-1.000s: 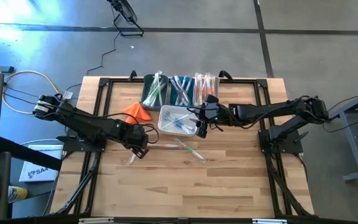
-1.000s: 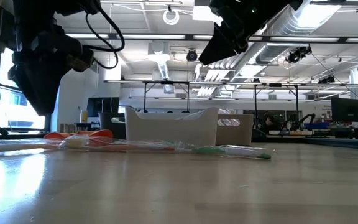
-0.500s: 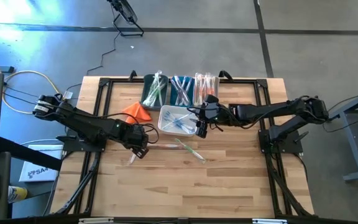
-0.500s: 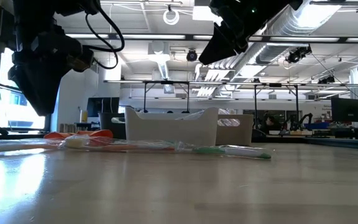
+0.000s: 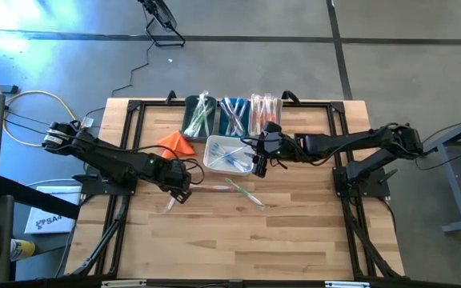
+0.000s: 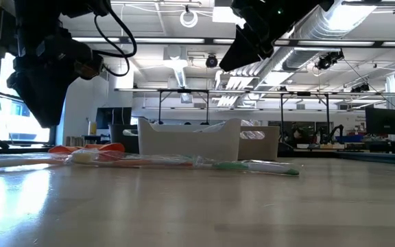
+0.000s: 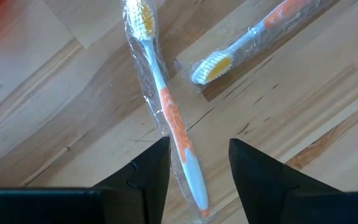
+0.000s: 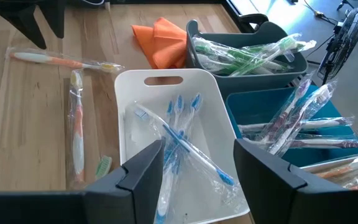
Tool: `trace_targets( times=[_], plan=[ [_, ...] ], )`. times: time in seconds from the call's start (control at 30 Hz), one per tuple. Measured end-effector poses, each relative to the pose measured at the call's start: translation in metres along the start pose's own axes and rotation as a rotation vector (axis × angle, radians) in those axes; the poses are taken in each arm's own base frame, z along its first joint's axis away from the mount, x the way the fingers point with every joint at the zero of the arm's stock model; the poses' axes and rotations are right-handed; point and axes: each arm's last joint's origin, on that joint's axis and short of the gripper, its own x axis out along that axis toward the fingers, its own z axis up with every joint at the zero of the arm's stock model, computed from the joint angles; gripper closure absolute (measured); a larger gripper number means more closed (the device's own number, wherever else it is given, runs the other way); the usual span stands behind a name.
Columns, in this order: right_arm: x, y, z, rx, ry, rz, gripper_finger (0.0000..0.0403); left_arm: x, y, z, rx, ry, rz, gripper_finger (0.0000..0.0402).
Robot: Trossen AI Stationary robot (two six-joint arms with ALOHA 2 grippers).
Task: Pick & Place Toothbrushes
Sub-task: Put the orange toothbrush into the gray bin
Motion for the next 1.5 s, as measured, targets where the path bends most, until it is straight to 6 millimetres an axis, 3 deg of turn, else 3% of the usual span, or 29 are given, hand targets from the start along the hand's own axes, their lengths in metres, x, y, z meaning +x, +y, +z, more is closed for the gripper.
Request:
trace_targets(
  times=[0.57,0.9,1.17,1.5],
  plan=[
    [0.000,0.000,0.000,0.000,0.000,0.000,0.0215,0.000,-0.002,0.001,-0.002,-0.011,-0.027,0.0241],
    [0.000,0.000,0.000,-0.001,0.002,0.000,0.0215,0.032,0.020,-0.013,-0.048,0.038,0.025,0.0241],
    [0.000,0.000,0.000,-0.001,0.001,0.000,0.0215,0.041,0.017,-0.014,-0.022,0.028,-0.075,0.0241],
    [0.000,0.000,0.000,0.000,0.000,0.000,0.0215,0.059,0.037,-0.025,-0.132,0.055,-0.014,0.0241]
  ],
)
